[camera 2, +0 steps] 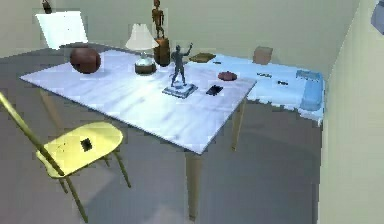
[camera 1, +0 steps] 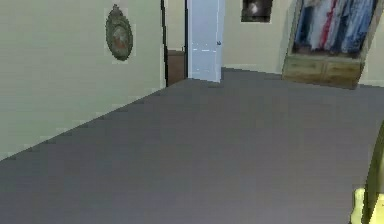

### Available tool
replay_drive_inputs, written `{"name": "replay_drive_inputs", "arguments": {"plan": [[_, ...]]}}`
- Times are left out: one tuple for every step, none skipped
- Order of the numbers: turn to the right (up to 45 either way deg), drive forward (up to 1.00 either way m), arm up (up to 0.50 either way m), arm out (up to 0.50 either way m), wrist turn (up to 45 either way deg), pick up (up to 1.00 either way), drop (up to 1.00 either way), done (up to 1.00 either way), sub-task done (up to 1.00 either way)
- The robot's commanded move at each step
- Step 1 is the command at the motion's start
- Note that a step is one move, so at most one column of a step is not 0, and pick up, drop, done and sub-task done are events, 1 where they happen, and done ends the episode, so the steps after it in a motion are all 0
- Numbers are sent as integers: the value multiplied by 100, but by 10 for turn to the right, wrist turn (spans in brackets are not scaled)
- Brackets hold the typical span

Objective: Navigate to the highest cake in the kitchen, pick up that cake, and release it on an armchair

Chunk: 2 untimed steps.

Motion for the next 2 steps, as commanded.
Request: {"name": "replay_drive_inputs", "arguments": {"plan": [[0, 100, 0, 0, 0, 0, 0, 0, 0], [-30, 0, 0, 0, 0, 0, 0, 0, 0]]}}
